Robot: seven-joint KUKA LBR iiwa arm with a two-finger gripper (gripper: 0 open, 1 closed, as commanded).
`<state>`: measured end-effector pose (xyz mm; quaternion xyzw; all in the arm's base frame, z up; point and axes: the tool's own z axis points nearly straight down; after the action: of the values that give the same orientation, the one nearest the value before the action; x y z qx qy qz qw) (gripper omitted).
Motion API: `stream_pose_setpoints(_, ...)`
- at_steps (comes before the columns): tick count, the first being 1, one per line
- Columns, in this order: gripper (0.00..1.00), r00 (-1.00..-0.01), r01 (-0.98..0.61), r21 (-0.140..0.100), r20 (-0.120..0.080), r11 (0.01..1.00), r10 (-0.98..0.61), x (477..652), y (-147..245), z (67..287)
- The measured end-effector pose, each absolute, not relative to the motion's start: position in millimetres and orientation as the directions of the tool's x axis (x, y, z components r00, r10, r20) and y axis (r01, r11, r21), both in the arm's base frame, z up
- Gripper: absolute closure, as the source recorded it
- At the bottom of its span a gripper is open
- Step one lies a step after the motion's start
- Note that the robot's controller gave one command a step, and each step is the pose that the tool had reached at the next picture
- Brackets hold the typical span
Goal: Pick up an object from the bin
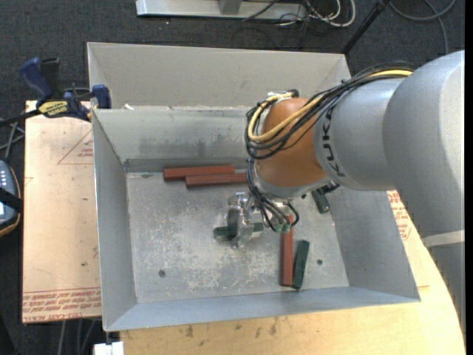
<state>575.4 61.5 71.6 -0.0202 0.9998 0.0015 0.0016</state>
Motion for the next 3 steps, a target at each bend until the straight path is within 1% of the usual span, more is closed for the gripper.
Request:
stream_pose_setpoints(2,1.00,-0.999,-0.041,0.002,-0.001,0.999,-0.041,574.6,61,73)
stream_pose_setpoints(3,1.00,-0.999,-0.041,0.002,0.001,0.999,-0.041,574.0,61,85)
